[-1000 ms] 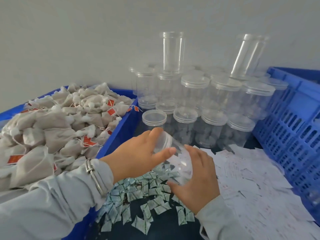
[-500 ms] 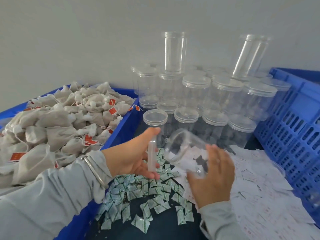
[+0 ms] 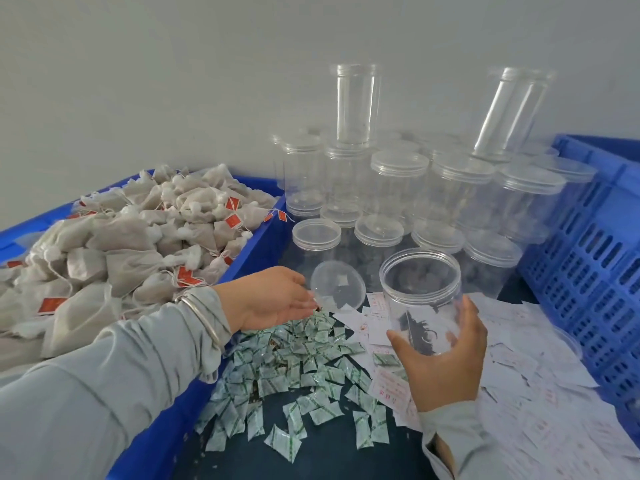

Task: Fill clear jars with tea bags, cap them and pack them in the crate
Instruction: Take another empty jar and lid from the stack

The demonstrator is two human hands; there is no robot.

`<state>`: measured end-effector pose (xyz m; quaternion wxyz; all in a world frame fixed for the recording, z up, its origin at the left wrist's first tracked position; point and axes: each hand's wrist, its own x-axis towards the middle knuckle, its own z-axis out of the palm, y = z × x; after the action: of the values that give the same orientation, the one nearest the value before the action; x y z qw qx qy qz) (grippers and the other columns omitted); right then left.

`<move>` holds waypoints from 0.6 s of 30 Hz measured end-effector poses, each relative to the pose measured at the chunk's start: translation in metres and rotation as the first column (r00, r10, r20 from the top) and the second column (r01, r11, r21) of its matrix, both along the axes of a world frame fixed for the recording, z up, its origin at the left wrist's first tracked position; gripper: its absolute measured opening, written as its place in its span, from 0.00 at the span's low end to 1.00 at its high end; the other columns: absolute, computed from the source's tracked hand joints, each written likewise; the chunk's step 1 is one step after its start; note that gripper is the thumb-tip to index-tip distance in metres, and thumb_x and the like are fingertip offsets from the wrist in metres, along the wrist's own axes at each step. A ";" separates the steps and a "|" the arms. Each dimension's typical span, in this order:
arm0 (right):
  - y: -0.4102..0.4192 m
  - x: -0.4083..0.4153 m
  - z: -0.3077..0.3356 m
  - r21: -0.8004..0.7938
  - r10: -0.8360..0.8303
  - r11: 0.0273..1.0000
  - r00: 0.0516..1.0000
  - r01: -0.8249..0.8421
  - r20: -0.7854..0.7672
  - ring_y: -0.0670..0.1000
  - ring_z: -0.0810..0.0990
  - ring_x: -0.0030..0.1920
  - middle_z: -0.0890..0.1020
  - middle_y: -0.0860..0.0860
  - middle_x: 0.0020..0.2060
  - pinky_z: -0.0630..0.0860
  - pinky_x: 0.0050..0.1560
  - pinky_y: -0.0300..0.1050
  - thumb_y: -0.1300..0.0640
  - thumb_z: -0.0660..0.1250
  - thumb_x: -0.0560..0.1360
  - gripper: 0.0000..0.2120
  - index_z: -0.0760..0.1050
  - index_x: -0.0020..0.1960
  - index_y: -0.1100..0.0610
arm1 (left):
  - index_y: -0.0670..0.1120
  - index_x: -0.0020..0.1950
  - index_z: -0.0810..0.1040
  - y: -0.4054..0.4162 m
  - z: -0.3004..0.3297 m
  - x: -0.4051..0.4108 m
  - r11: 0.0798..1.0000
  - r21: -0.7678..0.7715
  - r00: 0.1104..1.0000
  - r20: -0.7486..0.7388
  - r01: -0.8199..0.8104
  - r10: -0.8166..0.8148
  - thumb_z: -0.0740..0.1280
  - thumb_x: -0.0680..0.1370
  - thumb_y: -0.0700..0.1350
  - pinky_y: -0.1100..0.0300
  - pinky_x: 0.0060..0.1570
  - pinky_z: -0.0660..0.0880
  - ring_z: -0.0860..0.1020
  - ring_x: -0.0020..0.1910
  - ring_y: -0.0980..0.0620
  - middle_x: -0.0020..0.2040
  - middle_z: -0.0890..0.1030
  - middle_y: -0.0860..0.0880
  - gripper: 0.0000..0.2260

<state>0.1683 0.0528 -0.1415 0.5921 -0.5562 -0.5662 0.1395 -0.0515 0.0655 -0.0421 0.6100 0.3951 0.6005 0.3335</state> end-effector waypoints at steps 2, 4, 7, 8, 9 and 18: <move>0.000 -0.001 -0.001 -0.010 0.027 1.000 0.999 -0.027 -0.019 0.56 0.68 0.67 0.69 0.55 0.66 0.67 0.66 0.61 0.62 0.83 0.56 0.51 0.61 0.73 0.58 | 0.33 0.73 0.60 -0.001 -0.004 0.001 0.996 0.022 0.981 -0.173 0.088 -0.083 0.61 0.79 0.31 0.56 0.58 0.76 0.75 0.62 0.43 0.64 0.73 0.38 0.23; -0.002 -0.002 -0.002 -0.034 0.059 0.998 0.997 -0.060 -0.042 0.55 0.67 0.67 0.69 0.53 0.65 0.67 0.67 0.59 0.61 0.83 0.56 0.52 0.60 0.73 0.54 | 0.33 0.69 0.66 -0.002 -0.005 0.001 0.983 0.109 0.935 -0.341 0.146 -0.101 0.62 0.78 0.33 0.52 0.62 0.74 0.74 0.63 0.40 0.65 0.73 0.35 0.19; -0.005 -0.010 0.001 -0.072 0.182 0.979 0.975 -0.192 -0.128 0.52 0.71 0.63 0.69 0.48 0.61 0.70 0.63 0.48 0.62 0.83 0.55 0.51 0.59 0.70 0.46 | 0.44 0.72 0.67 -0.007 0.004 -0.002 0.957 0.186 0.933 -0.326 0.223 -0.154 0.67 0.78 0.41 0.60 0.60 0.74 0.76 0.61 0.54 0.67 0.74 0.49 0.23; -0.008 -0.016 0.003 -0.080 0.245 0.962 0.955 -0.260 -0.166 0.49 0.73 0.61 0.71 0.47 0.61 0.71 0.61 0.44 0.62 0.83 0.55 0.50 0.59 0.69 0.42 | 0.49 0.72 0.67 -0.010 0.009 -0.002 0.933 0.224 0.932 -0.296 0.280 -0.208 0.69 0.77 0.45 0.60 0.60 0.74 0.76 0.60 0.58 0.66 0.75 0.54 0.24; -0.011 -0.022 0.005 -0.082 0.311 0.940 0.932 -0.330 -0.188 0.45 0.73 0.59 0.72 0.45 0.60 0.70 0.59 0.39 0.61 0.83 0.56 0.49 0.60 0.67 0.39 | 0.52 0.70 0.68 -0.014 0.013 -0.002 0.903 0.264 0.922 -0.283 0.340 -0.264 0.71 0.75 0.48 0.60 0.61 0.73 0.76 0.60 0.60 0.65 0.76 0.57 0.25; -0.020 -0.086 0.049 0.040 0.550 0.829 0.800 -0.558 -0.239 0.35 0.75 0.58 0.75 0.31 0.56 0.74 0.53 0.30 0.35 0.74 0.54 0.47 0.63 0.68 0.47 | 0.54 0.71 0.67 -0.023 0.028 -0.026 0.757 0.558 0.939 -0.246 0.341 -0.241 0.75 0.69 0.47 0.60 0.62 0.72 0.74 0.64 0.58 0.65 0.76 0.54 0.32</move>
<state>0.0821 0.0329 -0.0921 0.5806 -0.3549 -0.6257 0.3815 -0.0776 0.0426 -0.0137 0.4502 0.6795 0.4438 0.3724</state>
